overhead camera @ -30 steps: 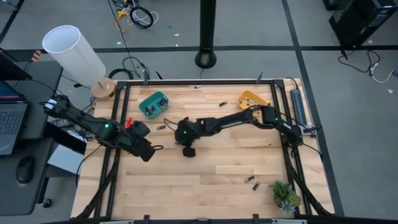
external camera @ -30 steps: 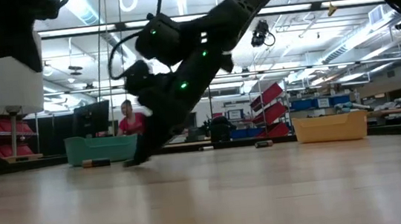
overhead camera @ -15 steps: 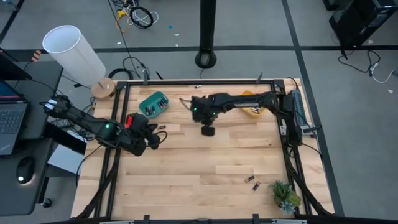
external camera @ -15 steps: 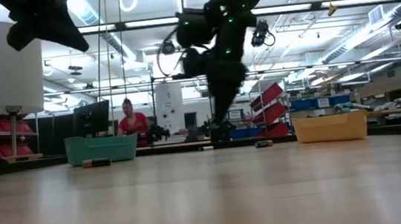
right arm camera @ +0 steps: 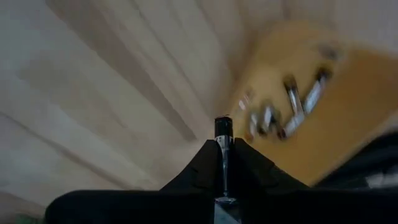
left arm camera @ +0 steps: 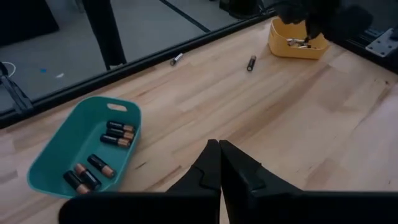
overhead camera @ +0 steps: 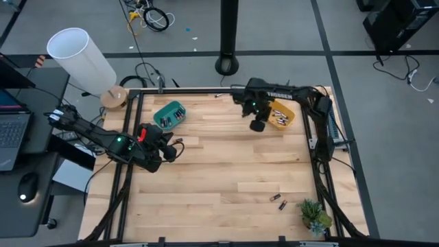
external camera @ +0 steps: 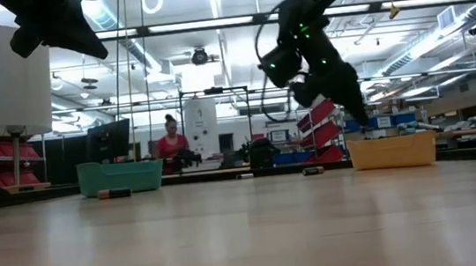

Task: Sort batteries
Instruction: Put the silver battery into the yellow bin

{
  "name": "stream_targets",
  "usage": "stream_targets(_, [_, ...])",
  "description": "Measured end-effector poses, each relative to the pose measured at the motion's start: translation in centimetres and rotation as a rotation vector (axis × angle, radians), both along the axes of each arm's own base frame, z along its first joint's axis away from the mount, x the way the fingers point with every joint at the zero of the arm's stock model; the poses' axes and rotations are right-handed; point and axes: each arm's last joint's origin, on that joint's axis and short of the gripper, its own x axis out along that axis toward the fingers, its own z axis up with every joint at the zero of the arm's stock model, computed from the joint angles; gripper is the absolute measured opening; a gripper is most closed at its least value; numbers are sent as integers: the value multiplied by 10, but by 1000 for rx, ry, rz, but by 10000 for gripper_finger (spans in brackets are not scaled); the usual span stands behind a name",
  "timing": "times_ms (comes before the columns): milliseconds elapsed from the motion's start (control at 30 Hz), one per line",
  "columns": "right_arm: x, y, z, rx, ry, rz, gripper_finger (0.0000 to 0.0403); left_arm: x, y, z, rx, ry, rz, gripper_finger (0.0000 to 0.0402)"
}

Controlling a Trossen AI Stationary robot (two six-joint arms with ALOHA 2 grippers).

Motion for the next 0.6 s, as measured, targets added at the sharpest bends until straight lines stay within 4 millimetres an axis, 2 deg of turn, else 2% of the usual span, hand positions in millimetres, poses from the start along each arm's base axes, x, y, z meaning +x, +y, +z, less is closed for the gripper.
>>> stream_targets(167, [-16,-21,1,8,31,-54,46,1,0,0,-9,-9,-2,11])
stream_targets(333, [-26,-36,2,-36,64,-53,73,3,-2,1,-41,-32,-14,11])
stream_targets(600, [-32,-43,2,-57,81,-63,115,3,-2,1,-46,-28,-17,11])
